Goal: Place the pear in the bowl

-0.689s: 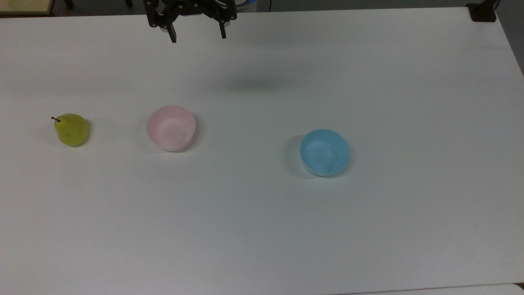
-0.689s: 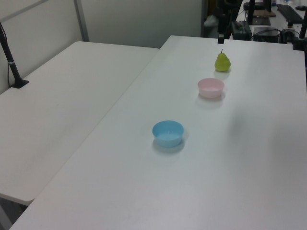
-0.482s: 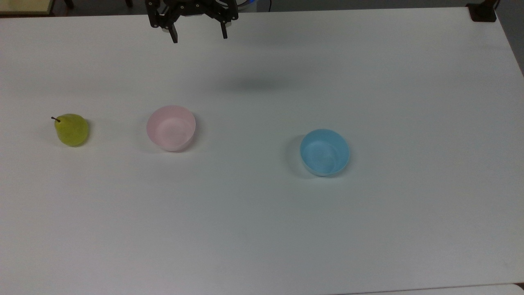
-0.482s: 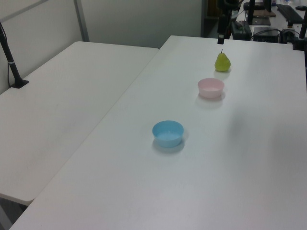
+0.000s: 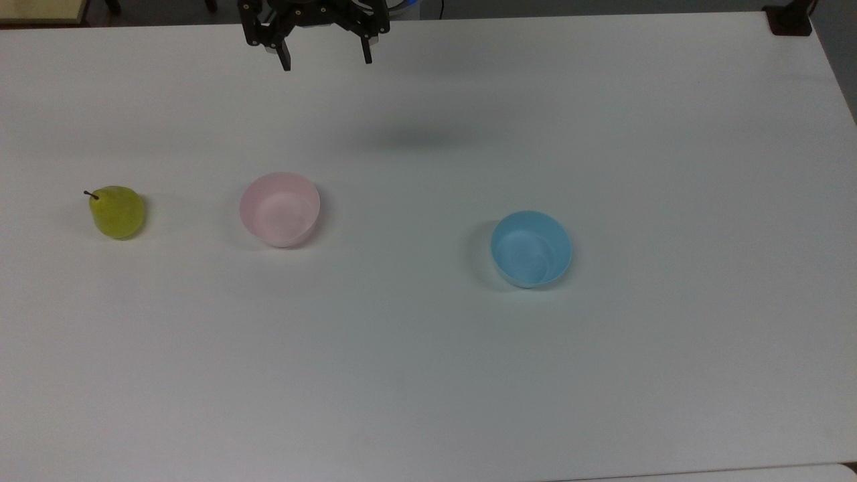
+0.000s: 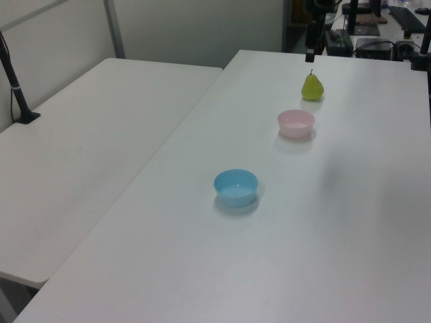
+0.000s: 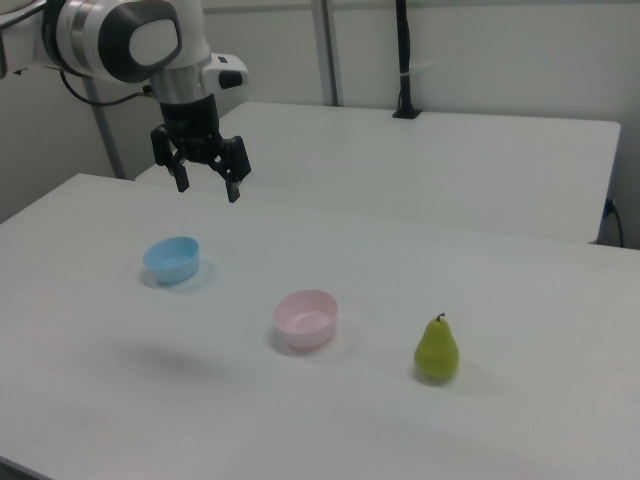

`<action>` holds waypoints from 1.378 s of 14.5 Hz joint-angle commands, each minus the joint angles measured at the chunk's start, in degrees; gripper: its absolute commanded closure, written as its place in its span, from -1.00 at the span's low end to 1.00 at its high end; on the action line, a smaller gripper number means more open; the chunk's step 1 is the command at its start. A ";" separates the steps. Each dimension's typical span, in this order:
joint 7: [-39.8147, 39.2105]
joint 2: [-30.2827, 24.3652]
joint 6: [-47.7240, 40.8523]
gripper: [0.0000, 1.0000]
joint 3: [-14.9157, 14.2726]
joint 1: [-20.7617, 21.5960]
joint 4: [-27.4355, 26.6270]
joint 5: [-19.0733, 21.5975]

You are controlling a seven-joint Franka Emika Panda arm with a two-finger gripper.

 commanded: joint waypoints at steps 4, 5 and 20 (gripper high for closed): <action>0.18 -0.47 1.38 -1.00 -0.53 0.75 -0.97 0.95; 0.18 -0.47 1.38 -1.00 -0.53 0.75 -0.97 0.86; -20.21 6.01 1.56 -1.00 -0.61 -14.00 4.81 -7.90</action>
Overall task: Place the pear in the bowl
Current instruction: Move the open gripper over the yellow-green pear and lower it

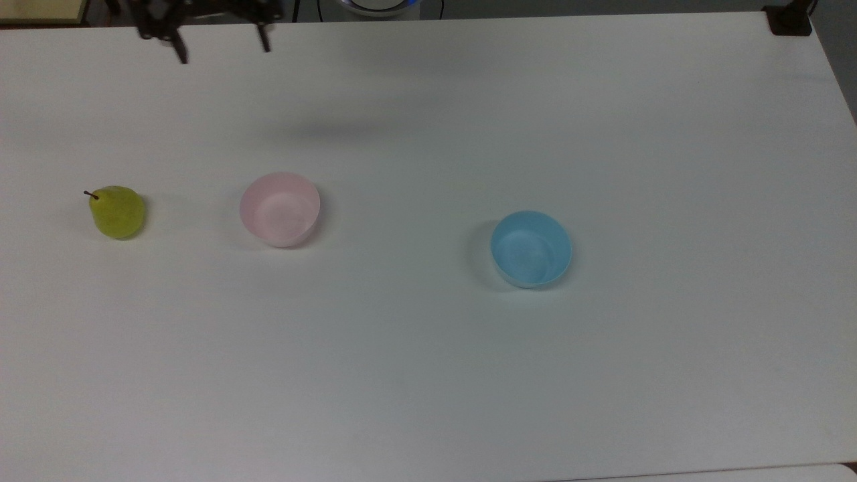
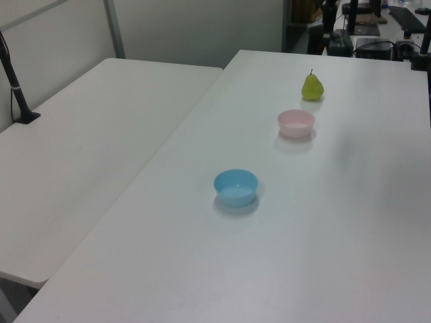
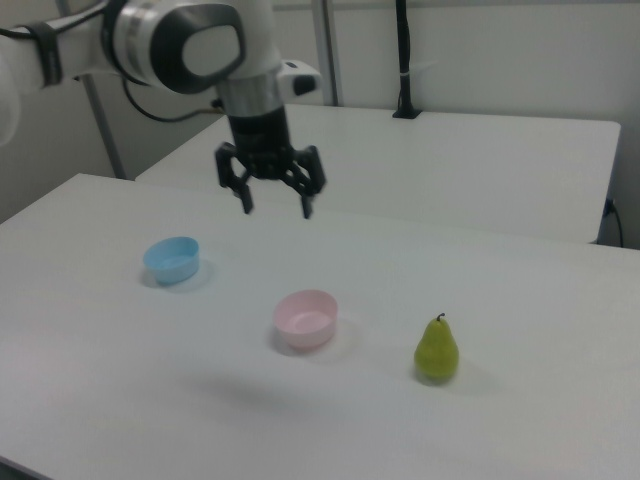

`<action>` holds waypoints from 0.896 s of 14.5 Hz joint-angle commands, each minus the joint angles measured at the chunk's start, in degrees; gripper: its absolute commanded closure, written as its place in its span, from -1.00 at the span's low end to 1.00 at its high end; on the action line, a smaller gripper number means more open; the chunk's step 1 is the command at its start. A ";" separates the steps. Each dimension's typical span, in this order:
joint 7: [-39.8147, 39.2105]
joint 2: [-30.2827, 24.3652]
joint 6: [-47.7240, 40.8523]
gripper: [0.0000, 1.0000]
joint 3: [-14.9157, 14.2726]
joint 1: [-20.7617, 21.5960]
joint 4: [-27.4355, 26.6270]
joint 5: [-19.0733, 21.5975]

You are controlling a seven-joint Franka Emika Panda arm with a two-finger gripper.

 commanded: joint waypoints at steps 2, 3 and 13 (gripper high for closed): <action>-2.53 8.74 1.26 -1.00 -0.18 -4.24 7.71 -6.12; -2.62 11.03 1.78 -1.00 -0.18 -5.99 9.13 -6.12; -2.18 23.61 20.94 -1.00 -0.53 -12.07 6.94 -5.42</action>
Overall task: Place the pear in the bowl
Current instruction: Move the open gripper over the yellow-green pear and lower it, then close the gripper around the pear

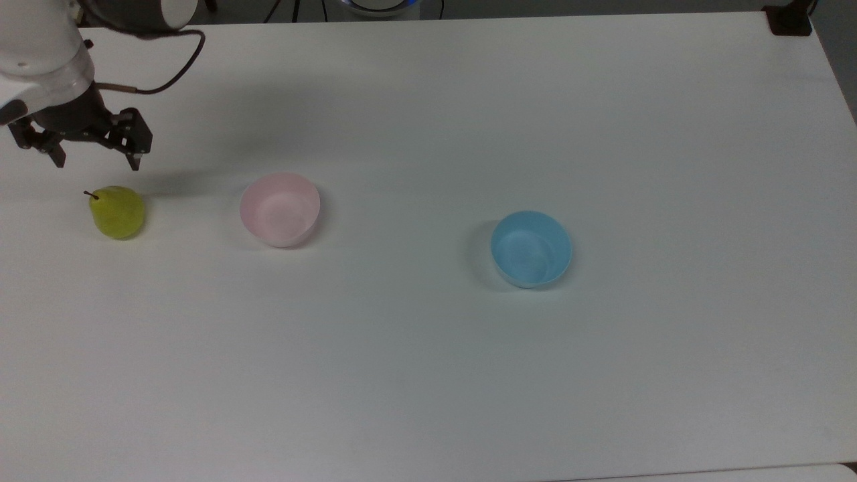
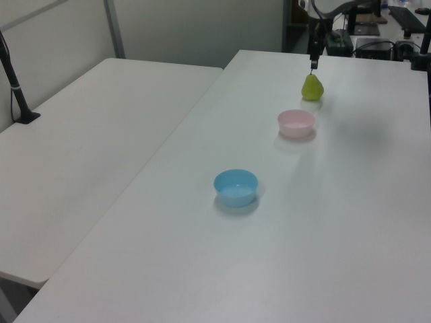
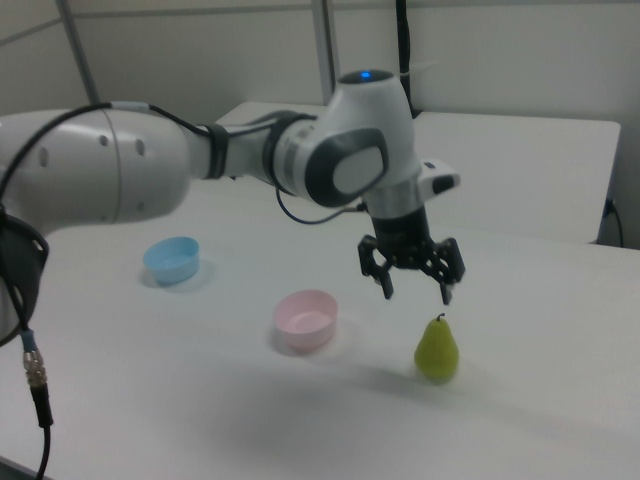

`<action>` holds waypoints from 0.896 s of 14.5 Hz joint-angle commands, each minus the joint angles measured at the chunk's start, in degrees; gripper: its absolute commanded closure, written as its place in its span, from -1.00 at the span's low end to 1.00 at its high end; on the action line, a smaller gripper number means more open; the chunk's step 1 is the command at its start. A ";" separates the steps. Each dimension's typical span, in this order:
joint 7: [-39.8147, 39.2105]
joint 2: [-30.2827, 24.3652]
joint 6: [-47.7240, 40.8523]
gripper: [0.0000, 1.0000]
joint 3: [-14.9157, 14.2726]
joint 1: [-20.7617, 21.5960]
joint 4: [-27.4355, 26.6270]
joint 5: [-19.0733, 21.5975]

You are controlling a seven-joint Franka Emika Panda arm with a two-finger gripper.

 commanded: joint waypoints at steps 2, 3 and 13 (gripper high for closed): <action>-0.03 3.73 4.94 -1.00 -0.28 -0.68 -0.69 -0.19; -0.03 4.17 5.83 -1.00 -0.28 -0.68 -1.74 -0.45; 0.32 7.08 7.34 1.00 -0.28 -0.68 -1.84 0.07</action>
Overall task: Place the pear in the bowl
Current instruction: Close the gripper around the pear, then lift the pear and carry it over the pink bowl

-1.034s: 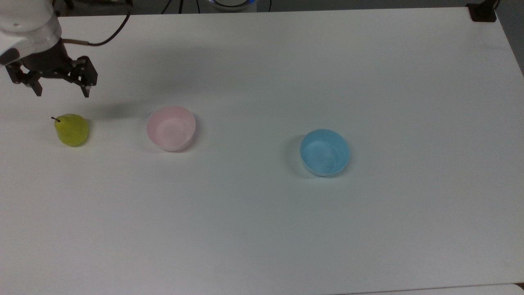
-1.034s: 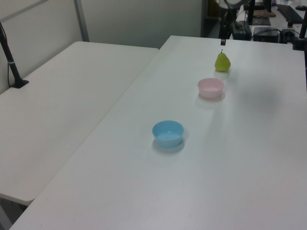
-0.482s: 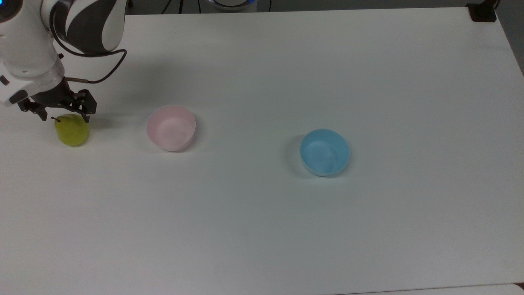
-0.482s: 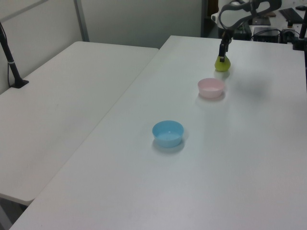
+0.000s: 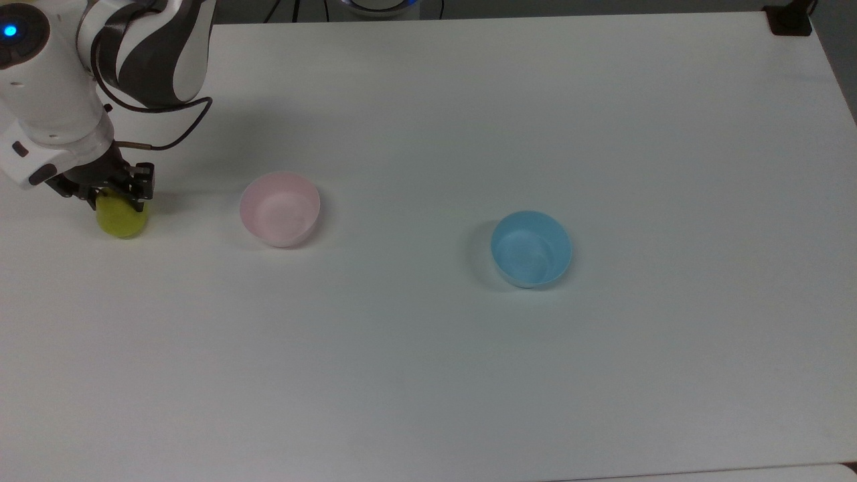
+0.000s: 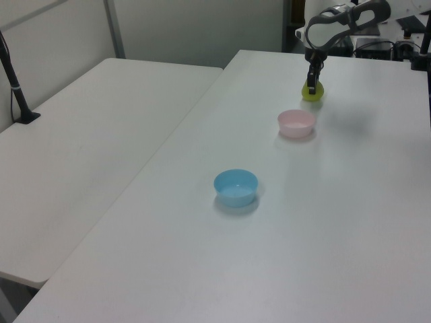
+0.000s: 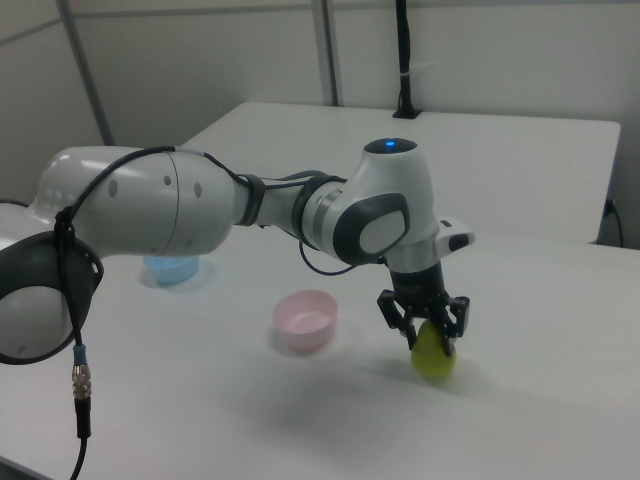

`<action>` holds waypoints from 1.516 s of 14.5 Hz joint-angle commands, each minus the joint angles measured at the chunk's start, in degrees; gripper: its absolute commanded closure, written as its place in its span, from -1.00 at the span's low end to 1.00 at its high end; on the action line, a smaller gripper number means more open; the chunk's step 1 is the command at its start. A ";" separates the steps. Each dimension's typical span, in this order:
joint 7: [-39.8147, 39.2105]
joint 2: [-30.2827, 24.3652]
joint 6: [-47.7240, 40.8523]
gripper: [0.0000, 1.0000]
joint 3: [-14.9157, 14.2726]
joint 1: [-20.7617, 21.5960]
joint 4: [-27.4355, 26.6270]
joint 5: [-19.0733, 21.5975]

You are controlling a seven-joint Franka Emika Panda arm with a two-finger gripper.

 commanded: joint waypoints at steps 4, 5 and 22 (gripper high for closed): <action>0.40 -5.22 -8.66 1.00 0.31 0.31 2.65 0.69; 0.41 -5.40 -12.88 1.00 0.31 0.48 5.63 1.48; 10.42 -20.61 -11.20 1.00 1.27 16.74 -10.48 5.70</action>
